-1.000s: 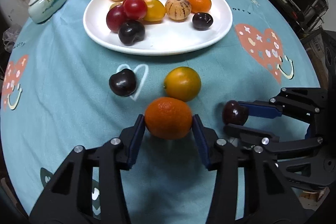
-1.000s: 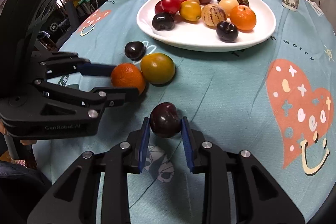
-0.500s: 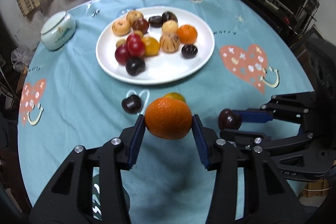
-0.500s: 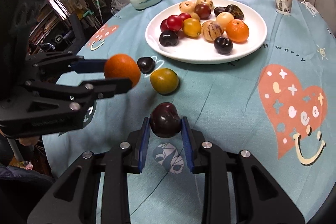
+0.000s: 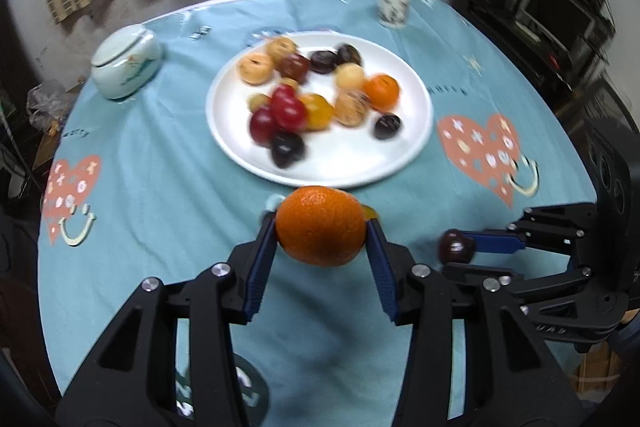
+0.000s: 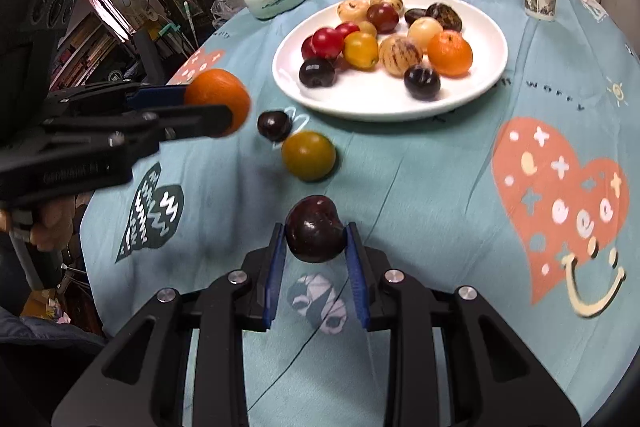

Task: Organize fruits
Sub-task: 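Carry the plum and mandarin in both tools over the plate, then open both tools to set the plum and mandarin on the plate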

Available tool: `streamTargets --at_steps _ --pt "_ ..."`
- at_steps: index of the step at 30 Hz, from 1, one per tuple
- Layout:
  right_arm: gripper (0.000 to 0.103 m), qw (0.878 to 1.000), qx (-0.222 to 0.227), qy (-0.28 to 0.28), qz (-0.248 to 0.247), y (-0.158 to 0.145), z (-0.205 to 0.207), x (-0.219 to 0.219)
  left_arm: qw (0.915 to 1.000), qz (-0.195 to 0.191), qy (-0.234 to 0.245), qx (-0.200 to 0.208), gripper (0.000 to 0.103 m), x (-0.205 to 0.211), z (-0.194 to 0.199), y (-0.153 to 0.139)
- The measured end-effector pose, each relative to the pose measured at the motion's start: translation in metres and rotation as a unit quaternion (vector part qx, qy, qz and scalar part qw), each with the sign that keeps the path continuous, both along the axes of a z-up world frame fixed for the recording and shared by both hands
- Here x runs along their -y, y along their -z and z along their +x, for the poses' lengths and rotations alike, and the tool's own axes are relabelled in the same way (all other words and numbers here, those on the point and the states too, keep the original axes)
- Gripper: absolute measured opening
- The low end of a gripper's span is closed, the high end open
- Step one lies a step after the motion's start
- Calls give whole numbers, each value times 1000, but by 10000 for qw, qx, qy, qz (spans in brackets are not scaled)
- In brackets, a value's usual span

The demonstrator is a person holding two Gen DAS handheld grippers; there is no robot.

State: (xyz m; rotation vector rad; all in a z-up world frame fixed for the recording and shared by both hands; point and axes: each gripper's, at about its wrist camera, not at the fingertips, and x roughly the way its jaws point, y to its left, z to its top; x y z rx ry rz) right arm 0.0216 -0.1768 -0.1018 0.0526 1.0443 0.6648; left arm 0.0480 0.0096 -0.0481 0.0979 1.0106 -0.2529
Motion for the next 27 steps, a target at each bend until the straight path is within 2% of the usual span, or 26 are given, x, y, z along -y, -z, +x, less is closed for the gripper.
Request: streamTargets --at_steps 7,11,16,19,24,25,26,27 --pt "30 9999 -36 -73 -72 4 14 -3 9992 -76 -342 -189 46 -31 18 7" --pt "30 9995 315 -75 -44 -19 46 -9 9997 -107 -228 -67 46 -18 52 0" --pt "30 9968 741 293 -94 -45 108 -9 9999 6 -103 129 46 8 101 -6" --pt "30 9950 823 519 -204 -48 141 -6 9998 126 3 176 47 21 123 -3" --pt "31 9937 723 655 -547 -35 177 -9 9994 297 134 153 47 32 142 8" --pt "32 9931 712 686 -624 -33 182 -10 9994 302 140 119 48 33 146 12" --pt "36 9927 699 711 -679 -31 186 -10 9994 304 120 130 57 33 149 13" --pt "58 9914 714 788 -757 -29 189 -10 9993 317 79 183 65 32 150 13"
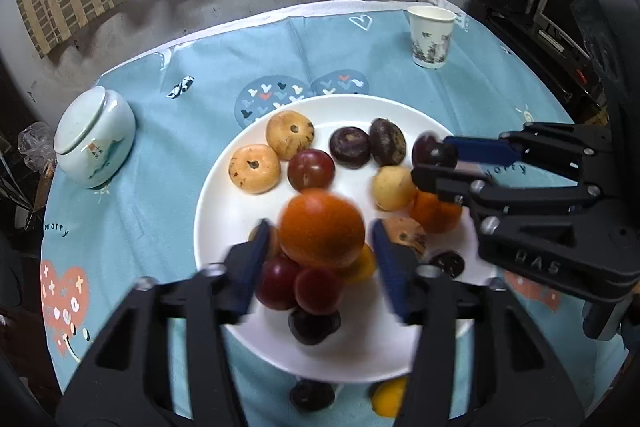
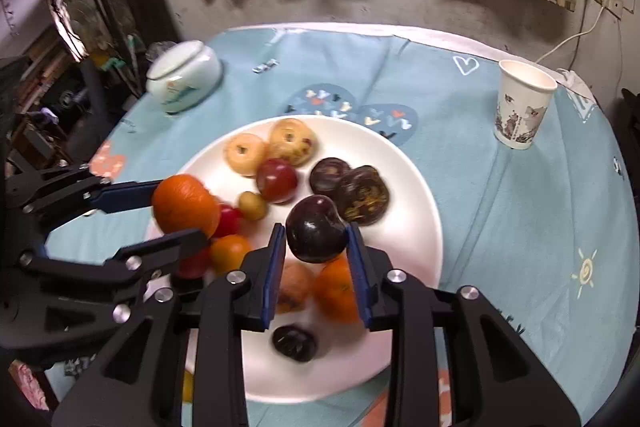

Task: Organize fruits
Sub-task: 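Open both tools to set the plum and mandarin on the plate, then move both open tools back over the last two fruits, then grasp the yellow-green round fruit with the right tool while the left tool grasps the last dark plum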

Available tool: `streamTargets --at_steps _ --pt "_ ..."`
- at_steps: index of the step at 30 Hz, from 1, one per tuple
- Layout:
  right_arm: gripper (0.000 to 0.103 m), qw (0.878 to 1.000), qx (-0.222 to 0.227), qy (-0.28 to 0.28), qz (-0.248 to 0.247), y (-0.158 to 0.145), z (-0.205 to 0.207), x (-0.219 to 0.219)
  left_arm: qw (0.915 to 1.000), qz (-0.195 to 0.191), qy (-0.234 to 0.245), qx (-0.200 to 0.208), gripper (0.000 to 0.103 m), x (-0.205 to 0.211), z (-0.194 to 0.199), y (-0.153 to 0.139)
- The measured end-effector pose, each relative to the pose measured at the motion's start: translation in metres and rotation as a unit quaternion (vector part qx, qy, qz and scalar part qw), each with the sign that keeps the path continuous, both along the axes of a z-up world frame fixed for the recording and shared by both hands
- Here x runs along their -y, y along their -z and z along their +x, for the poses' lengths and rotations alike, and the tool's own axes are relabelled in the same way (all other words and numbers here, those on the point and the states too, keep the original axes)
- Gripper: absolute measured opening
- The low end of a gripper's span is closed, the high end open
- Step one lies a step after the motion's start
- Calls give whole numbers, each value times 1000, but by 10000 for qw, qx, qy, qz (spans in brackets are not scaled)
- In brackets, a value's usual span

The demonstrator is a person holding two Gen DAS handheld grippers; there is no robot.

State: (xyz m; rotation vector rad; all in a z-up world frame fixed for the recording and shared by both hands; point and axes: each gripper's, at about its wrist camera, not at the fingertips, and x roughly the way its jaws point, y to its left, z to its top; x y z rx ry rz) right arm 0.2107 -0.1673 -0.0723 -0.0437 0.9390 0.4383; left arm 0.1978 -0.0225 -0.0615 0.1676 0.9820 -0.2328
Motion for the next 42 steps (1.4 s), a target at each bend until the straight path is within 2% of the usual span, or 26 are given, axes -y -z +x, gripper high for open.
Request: streamTargets --at_steps 2,7,13,16,20,24,28,29,31,32,36,42 --pt "69 9999 90 71 20 2 5 4 10000 -57 -32 66 68 -3 2 -2" --pt "69 9998 153 18 108 -6 -1 7 9997 -61 -149 201 69 -15 -2 -12" --pt "69 9978 271 -446 409 -22 -63 10 9983 -140 -447 340 73 -59 -36 -27" --pt "69 9962 172 -818 258 -4 -111 -2 9976 -150 -643 219 74 -84 -67 -21" --pt "69 9930 -247 -1149 125 30 -152 -26 9959 -271 -852 -152 75 -106 -101 -3" --pt "69 9921 -229 -1230 -84 42 -157 -51 9938 -341 -912 -532 75 -111 -127 19" --pt "69 9907 -163 -1308 -325 46 -149 -72 9938 -348 -848 -623 75 -108 -142 28" --pt "68 9901 -161 -1336 -412 48 -147 -76 9939 -371 -821 -638 75 -107 -144 28" --pt "56 9870 -258 -1432 -676 56 -141 -85 9939 -360 -806 -657 75 -105 -146 31" --pt "44 9863 -318 -1466 -690 58 -139 -84 9939 -367 -786 -676 75 -104 -146 32" --pt "42 9886 -428 -1411 -297 50 -140 -70 9943 -379 -706 -707 75 -95 -140 35" --pt "42 9934 -599 -971 106 44 -147 -33 9950 -413 -493 -764 74 -65 -119 47"
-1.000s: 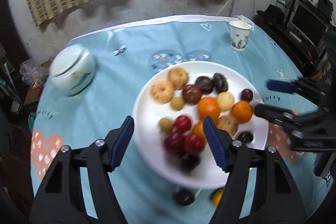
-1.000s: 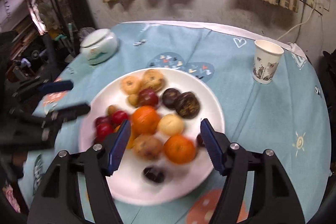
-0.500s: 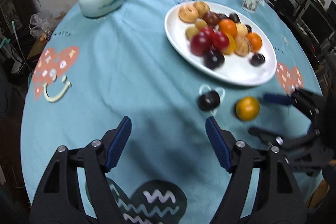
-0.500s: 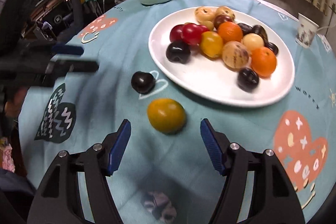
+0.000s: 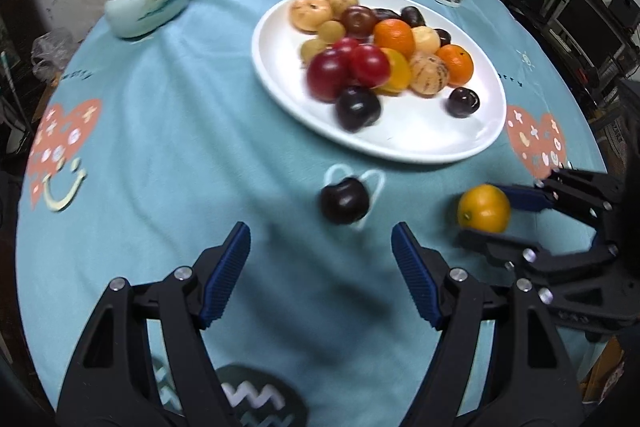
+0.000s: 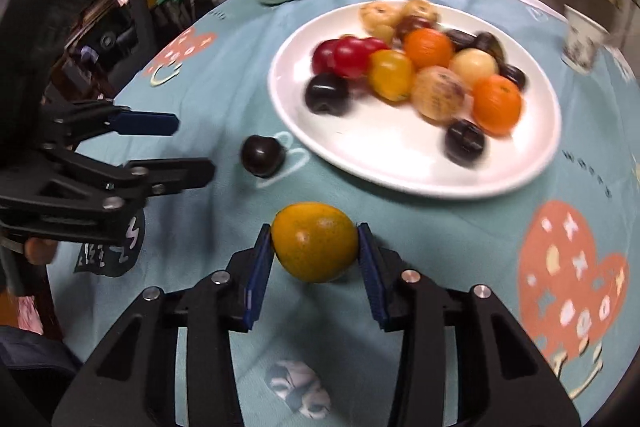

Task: Organize fruits
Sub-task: 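Grasp the yellow-green round fruit with the right tool while the left tool grasps the last dark plum, then carry the yellow-green fruit and plum in both tools over the plate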

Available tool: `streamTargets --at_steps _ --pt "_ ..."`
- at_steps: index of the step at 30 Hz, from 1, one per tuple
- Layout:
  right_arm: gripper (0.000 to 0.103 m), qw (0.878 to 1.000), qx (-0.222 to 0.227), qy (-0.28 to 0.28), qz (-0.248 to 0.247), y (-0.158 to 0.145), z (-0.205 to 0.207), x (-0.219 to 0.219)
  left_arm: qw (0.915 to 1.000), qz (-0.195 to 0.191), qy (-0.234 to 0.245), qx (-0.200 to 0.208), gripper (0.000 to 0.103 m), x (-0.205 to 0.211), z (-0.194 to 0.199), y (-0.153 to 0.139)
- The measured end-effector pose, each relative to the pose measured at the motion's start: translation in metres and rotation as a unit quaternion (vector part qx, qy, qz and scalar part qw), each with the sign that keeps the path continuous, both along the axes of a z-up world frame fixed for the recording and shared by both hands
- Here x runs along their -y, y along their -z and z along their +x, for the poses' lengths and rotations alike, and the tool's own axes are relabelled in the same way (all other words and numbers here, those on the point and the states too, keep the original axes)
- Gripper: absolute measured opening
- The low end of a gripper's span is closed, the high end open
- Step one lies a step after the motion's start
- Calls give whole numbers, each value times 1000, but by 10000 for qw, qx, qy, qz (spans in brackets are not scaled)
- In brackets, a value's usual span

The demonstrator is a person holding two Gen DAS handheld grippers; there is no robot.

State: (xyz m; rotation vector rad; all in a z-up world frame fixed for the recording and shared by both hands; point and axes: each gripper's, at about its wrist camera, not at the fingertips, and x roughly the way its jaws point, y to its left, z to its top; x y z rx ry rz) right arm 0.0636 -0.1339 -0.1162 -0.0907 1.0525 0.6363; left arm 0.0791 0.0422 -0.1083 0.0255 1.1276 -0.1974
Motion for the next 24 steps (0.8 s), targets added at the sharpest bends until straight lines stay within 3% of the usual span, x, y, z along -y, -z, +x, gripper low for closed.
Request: streamTargets --at_steps 4,6,11,15,24 --pt "42 9997 -82 189 121 1 -3 13 9998 5 -26 -176 64 10 14 14" --pt "42 9996 -101 207 157 2 -4 15 9997 12 -26 -250 51 11 19 19" --pt "42 9995 -135 193 203 2 -6 13 9991 -114 88 -391 32 13 23 21" --pt "42 9995 -128 124 264 -2 -11 10 9997 -60 60 -241 32 14 16 8" --pt "42 9989 5 41 463 -23 -35 6 9974 302 169 636 31 28 -14 -54"
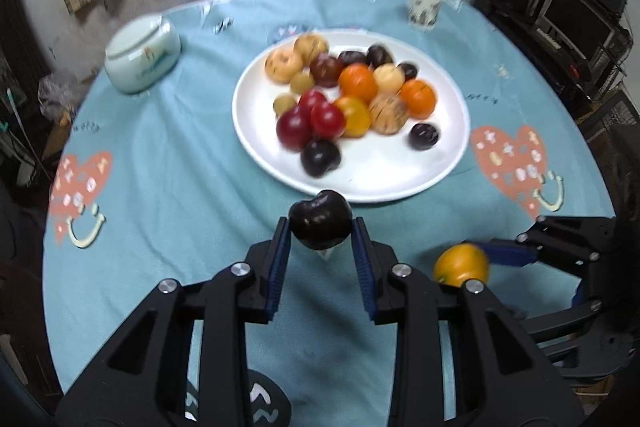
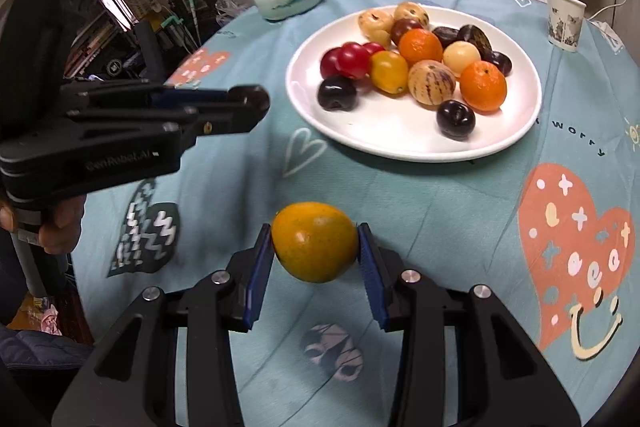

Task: Organize fruits
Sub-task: 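Carry the yellow-green fruit and plum in both tools over the plate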

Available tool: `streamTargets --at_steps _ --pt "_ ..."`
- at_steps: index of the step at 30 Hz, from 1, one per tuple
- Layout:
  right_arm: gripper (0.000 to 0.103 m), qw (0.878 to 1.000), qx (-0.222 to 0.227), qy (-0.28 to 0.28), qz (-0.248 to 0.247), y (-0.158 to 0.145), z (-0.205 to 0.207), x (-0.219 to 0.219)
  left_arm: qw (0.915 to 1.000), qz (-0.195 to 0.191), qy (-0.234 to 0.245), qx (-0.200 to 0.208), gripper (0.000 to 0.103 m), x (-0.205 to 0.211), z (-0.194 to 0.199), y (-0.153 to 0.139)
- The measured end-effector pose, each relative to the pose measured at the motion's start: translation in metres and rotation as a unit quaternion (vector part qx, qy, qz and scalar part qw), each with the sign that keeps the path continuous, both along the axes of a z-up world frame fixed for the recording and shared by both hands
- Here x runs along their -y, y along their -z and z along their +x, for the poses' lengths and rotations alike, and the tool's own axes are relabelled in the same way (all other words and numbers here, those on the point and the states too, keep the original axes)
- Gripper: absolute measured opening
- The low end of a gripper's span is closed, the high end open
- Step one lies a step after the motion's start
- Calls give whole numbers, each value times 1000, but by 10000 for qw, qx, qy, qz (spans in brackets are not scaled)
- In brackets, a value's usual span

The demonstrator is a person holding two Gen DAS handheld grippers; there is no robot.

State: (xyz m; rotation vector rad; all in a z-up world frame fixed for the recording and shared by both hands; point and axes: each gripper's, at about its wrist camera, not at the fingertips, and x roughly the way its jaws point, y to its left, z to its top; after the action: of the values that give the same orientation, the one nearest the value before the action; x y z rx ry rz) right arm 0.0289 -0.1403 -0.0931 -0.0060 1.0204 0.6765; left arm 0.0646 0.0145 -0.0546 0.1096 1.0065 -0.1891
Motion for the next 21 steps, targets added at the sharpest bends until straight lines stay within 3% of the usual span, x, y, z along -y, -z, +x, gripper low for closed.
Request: streamTargets --at_steps 12,21 --pt "42 9999 91 0 101 -14 -19 6 9994 -40 261 212 31 12 -21 -28" --pt "42 9995 305 66 84 -28 15 10 9993 -15 260 271 32 15 5 -28"
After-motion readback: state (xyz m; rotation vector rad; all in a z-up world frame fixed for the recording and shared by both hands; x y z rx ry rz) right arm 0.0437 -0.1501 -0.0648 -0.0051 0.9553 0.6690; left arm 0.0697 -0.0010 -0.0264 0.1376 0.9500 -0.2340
